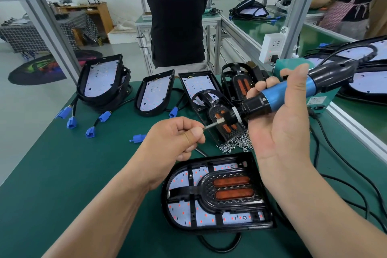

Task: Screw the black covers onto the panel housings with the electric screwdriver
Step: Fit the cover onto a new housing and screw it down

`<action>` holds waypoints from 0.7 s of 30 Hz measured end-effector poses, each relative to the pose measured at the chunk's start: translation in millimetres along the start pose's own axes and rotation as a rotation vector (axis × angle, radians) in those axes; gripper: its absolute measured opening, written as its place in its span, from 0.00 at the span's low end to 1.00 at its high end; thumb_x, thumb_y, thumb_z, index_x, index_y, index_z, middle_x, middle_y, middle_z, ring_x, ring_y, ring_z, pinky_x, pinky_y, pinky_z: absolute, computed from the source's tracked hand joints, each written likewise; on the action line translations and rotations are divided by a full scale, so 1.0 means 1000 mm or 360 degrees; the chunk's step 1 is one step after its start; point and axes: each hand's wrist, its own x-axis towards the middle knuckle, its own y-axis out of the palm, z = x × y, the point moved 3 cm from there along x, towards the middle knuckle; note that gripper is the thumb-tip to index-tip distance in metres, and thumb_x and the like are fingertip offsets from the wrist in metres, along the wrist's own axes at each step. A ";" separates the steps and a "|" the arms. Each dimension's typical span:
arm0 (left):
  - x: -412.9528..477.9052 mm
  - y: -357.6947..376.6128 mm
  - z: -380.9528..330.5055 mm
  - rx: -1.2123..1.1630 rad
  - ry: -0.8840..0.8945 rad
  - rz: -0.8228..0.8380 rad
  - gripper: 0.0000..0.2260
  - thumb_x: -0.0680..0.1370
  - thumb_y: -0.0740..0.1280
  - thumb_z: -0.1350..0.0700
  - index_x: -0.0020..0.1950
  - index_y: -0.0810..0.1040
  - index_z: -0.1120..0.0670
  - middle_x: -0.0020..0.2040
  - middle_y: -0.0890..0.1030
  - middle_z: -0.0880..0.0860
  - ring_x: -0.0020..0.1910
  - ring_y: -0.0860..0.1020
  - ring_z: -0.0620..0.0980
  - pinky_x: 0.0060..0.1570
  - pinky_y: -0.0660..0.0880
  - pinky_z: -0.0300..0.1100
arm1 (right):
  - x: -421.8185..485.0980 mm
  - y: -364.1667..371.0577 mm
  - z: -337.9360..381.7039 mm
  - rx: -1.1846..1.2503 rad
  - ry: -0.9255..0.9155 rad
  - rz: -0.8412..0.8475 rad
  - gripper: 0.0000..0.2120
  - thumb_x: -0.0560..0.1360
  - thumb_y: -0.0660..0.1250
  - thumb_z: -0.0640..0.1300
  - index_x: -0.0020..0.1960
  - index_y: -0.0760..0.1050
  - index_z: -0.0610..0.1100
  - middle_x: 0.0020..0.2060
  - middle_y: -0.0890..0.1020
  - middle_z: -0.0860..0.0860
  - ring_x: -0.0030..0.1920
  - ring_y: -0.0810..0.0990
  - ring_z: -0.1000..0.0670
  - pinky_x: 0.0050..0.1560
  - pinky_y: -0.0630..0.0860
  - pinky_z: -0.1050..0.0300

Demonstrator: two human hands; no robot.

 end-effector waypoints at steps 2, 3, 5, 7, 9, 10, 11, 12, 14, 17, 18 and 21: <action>0.000 0.000 -0.001 -0.0085 -0.0027 0.0049 0.04 0.82 0.69 0.62 0.54 0.81 0.64 0.41 0.82 0.55 0.31 0.68 0.44 0.27 0.65 0.32 | 0.002 -0.002 0.001 0.0066 0.0033 -0.0019 0.14 0.82 0.71 0.56 0.57 0.75 0.46 0.40 0.78 0.51 0.40 0.79 0.50 0.57 0.81 0.53; 0.000 -0.001 -0.001 -0.0130 -0.0044 0.0080 0.06 0.81 0.71 0.60 0.54 0.81 0.63 0.42 0.81 0.55 0.32 0.68 0.44 0.27 0.66 0.32 | 0.003 -0.002 0.002 0.0083 0.0044 -0.0025 0.14 0.82 0.71 0.56 0.56 0.76 0.46 0.40 0.78 0.50 0.40 0.79 0.50 0.56 0.81 0.53; 0.000 -0.004 -0.001 -0.0231 -0.0097 0.0143 0.09 0.79 0.74 0.56 0.53 0.83 0.62 0.43 0.81 0.56 0.33 0.69 0.44 0.28 0.66 0.32 | 0.004 -0.002 0.002 0.0096 0.0060 -0.0028 0.14 0.82 0.72 0.55 0.55 0.76 0.46 0.40 0.78 0.50 0.40 0.79 0.50 0.55 0.80 0.53; 0.000 -0.007 -0.002 -0.0345 -0.0165 0.0201 0.11 0.78 0.72 0.52 0.51 0.86 0.59 0.44 0.81 0.57 0.34 0.70 0.45 0.29 0.66 0.33 | 0.003 -0.001 0.003 0.0104 0.0069 -0.0029 0.13 0.82 0.71 0.55 0.55 0.75 0.45 0.40 0.78 0.50 0.40 0.79 0.50 0.55 0.80 0.53; 0.001 -0.013 -0.001 -0.0374 -0.0208 0.0193 0.11 0.78 0.71 0.51 0.50 0.86 0.58 0.43 0.80 0.56 0.34 0.70 0.44 0.28 0.65 0.33 | 0.001 0.000 0.004 0.0092 0.0095 -0.0012 0.13 0.83 0.70 0.54 0.56 0.74 0.46 0.41 0.78 0.50 0.41 0.78 0.50 0.54 0.79 0.53; 0.002 -0.016 -0.001 -0.0286 -0.0218 0.0163 0.10 0.78 0.72 0.51 0.50 0.85 0.59 0.42 0.80 0.55 0.33 0.69 0.44 0.27 0.64 0.33 | -0.001 0.000 0.004 0.0084 0.0109 0.0011 0.12 0.83 0.70 0.54 0.57 0.74 0.46 0.41 0.78 0.50 0.41 0.78 0.50 0.54 0.79 0.53; 0.003 -0.020 0.000 -0.0110 -0.0219 0.0126 0.10 0.78 0.72 0.51 0.49 0.84 0.59 0.41 0.79 0.54 0.32 0.68 0.44 0.26 0.63 0.33 | -0.003 0.001 0.005 0.0070 0.0122 0.0044 0.12 0.83 0.70 0.52 0.57 0.73 0.46 0.41 0.77 0.50 0.41 0.78 0.50 0.55 0.78 0.52; 0.003 -0.023 0.001 0.0122 -0.0220 0.0099 0.10 0.78 0.73 0.51 0.48 0.83 0.59 0.40 0.78 0.53 0.31 0.68 0.44 0.26 0.63 0.33 | -0.006 0.002 0.005 0.0053 0.0139 0.0085 0.11 0.83 0.70 0.51 0.57 0.73 0.45 0.41 0.76 0.50 0.40 0.77 0.50 0.54 0.77 0.52; 0.002 -0.028 0.004 0.0532 -0.0268 0.0135 0.15 0.76 0.75 0.46 0.46 0.83 0.59 0.38 0.76 0.52 0.31 0.67 0.44 0.28 0.63 0.33 | -0.015 0.002 0.005 0.0020 0.0190 0.0201 0.08 0.83 0.69 0.48 0.57 0.73 0.45 0.40 0.75 0.50 0.40 0.76 0.51 0.52 0.76 0.53; -0.001 -0.027 0.010 0.0748 -0.0398 0.0309 0.18 0.75 0.76 0.41 0.43 0.83 0.56 0.36 0.75 0.50 0.33 0.70 0.45 0.30 0.66 0.33 | -0.032 0.005 0.005 0.0002 0.0280 0.0384 0.05 0.82 0.66 0.47 0.55 0.75 0.45 0.39 0.73 0.51 0.37 0.74 0.51 0.45 0.77 0.55; -0.002 -0.026 0.010 0.0799 -0.0409 0.0344 0.17 0.76 0.76 0.42 0.41 0.82 0.55 0.35 0.74 0.50 0.34 0.70 0.46 0.29 0.66 0.32 | -0.032 0.008 -0.002 -0.0012 0.0329 0.0407 0.05 0.82 0.65 0.46 0.55 0.75 0.45 0.39 0.73 0.51 0.37 0.74 0.52 0.43 0.76 0.56; -0.003 -0.024 0.009 0.0869 -0.0385 0.0380 0.19 0.78 0.76 0.42 0.36 0.78 0.54 0.35 0.70 0.53 0.36 0.66 0.50 0.30 0.63 0.36 | -0.031 0.007 -0.019 -0.0226 0.0521 0.0312 0.10 0.87 0.56 0.43 0.61 0.75 0.46 0.39 0.71 0.50 0.36 0.73 0.53 0.38 0.74 0.61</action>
